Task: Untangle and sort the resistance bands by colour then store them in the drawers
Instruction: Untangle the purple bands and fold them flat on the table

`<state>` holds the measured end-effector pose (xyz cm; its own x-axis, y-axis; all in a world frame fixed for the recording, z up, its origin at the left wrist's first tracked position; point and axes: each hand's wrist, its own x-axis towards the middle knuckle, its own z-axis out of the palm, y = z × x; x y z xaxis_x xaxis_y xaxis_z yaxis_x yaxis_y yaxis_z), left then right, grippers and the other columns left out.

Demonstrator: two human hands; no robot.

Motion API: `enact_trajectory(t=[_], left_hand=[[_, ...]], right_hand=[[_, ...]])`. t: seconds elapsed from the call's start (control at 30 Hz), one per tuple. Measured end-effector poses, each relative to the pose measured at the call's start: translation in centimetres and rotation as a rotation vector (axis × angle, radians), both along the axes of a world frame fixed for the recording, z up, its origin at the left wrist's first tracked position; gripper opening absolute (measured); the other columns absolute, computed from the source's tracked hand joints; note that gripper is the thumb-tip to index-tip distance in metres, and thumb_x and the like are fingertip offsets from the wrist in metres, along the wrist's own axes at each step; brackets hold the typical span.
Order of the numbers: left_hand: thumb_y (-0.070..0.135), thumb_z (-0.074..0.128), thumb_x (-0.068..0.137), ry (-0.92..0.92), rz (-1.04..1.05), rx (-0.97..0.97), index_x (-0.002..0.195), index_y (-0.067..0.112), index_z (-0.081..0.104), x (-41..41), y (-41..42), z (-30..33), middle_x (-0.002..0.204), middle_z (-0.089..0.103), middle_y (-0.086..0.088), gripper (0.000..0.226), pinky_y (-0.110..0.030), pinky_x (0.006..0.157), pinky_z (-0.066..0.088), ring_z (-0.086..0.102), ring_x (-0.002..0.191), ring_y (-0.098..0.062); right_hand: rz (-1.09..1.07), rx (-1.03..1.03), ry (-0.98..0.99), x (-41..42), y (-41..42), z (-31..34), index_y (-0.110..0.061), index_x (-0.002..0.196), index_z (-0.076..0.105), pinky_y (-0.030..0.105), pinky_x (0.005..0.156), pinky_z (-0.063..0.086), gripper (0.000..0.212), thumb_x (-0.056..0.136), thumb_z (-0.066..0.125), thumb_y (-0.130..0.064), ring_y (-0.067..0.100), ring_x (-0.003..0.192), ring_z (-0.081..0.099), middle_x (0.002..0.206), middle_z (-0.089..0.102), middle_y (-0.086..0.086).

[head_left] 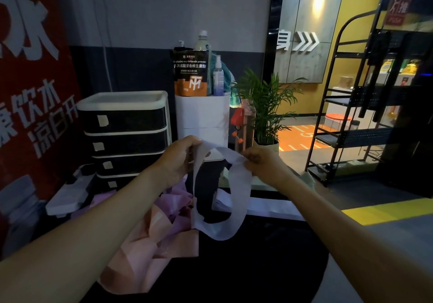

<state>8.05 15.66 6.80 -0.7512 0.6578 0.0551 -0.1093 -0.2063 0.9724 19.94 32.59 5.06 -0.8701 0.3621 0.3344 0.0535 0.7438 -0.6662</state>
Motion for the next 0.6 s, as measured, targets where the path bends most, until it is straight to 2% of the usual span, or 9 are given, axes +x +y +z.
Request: enact_trajectory(t=[0.07, 0.17, 0.23, 0.3, 0.4, 0.47, 0.53, 0.6], left_hand=[[0.017, 0.044, 0.093, 0.050, 0.006, -0.088, 0.081, 0.009, 0.060, 0.0, -0.1, -0.3, 0.077, 0.064, -0.007, 0.021, -0.027, 0.069, 0.045, 0.058, 0.073, -0.016], [0.018, 0.046, 0.094, 0.190, 0.025, -0.266, 0.082, 0.011, 0.060, -0.1, 0.1, -1.0, 0.086, 0.061, -0.010, 0.020, -0.027, 0.072, 0.044, 0.056, 0.082, -0.022], [0.019, 0.051, 0.094, 0.366, 0.082, -0.365, 0.081, 0.017, 0.056, -0.3, 0.6, -1.2, 0.087, 0.059, -0.005, 0.014, -0.026, 0.073, 0.041, 0.054, 0.088, -0.021], [0.017, 0.056, 0.092, 0.502, 0.125, -0.349, 0.083, 0.023, 0.055, -0.1, 1.1, -1.0, 0.086, 0.058, 0.004, 0.010, -0.026, 0.077, 0.042, 0.056, 0.090, -0.017], [0.017, 0.064, 0.087, 0.653, -0.015, -0.281, 0.090, 0.027, 0.056, 1.4, 2.1, -0.2, 0.094, 0.059, 0.009, 0.012, -0.022, 0.079, 0.045, 0.058, 0.091, -0.013], [0.018, 0.069, 0.083, 0.716, -0.105, -0.248, 0.093, 0.026, 0.055, 2.6, 2.9, 0.2, 0.099, 0.060, 0.008, 0.019, -0.017, 0.078, 0.047, 0.060, 0.090, -0.010], [0.018, 0.073, 0.080, 0.775, -0.050, -0.211, 0.090, 0.025, 0.053, 3.1, 3.4, 0.4, 0.095, 0.059, 0.009, 0.023, -0.011, 0.073, 0.046, 0.059, 0.086, -0.005], [0.020, 0.072, 0.080, 0.825, 0.068, -0.193, 0.085, 0.024, 0.053, 3.0, 3.7, 0.9, 0.090, 0.060, 0.010, 0.021, -0.018, 0.073, 0.048, 0.059, 0.080, -0.007]], right_hand=[[-0.076, -0.021, 0.096, 0.4, 0.5, 0.8, -0.009, 0.095, 0.067, 0.029, 0.074, 0.051, 0.019, 0.087, 0.054, 0.003, 0.024, 0.083, 0.059, 0.089, 0.063, 0.010], [-0.097, -0.111, 0.227, 0.7, 1.1, 1.8, -0.012, 0.089, 0.066, 0.024, 0.070, 0.049, 0.017, 0.085, 0.060, 0.004, 0.020, 0.080, 0.058, 0.087, 0.062, 0.007], [-0.104, -0.125, 0.258, 0.7, 1.2, 2.5, -0.011, 0.089, 0.067, 0.017, 0.065, 0.049, 0.017, 0.083, 0.061, 0.004, 0.019, 0.077, 0.058, 0.087, 0.063, 0.007], [-0.112, -0.104, 0.253, 0.8, 0.9, 3.1, -0.007, 0.092, 0.069, 0.011, 0.058, 0.047, 0.018, 0.082, 0.059, 0.005, 0.016, 0.070, 0.058, 0.084, 0.064, 0.006], [-0.125, 0.039, 0.216, 0.6, 0.1, 4.2, -0.008, 0.091, 0.071, 0.022, 0.062, 0.048, 0.017, 0.082, 0.059, -0.001, 0.019, 0.070, 0.060, 0.080, 0.063, 0.002], [-0.113, 0.111, 0.203, 0.4, -0.6, 5.0, -0.008, 0.090, 0.071, 0.024, 0.064, 0.046, 0.013, 0.080, 0.063, -0.005, 0.014, 0.071, 0.057, 0.075, 0.057, -0.007], [-0.086, 0.131, 0.197, 0.1, -1.2, 5.8, -0.008, 0.093, 0.070, 0.022, 0.065, 0.042, 0.014, 0.080, 0.065, -0.007, 0.009, 0.071, 0.053, 0.074, 0.050, -0.013], [-0.042, 0.144, 0.173, 0.1, -1.7, 6.6, -0.009, 0.096, 0.069, 0.022, 0.062, 0.042, 0.015, 0.082, 0.064, -0.010, 0.008, 0.067, 0.052, 0.074, 0.050, -0.010]])
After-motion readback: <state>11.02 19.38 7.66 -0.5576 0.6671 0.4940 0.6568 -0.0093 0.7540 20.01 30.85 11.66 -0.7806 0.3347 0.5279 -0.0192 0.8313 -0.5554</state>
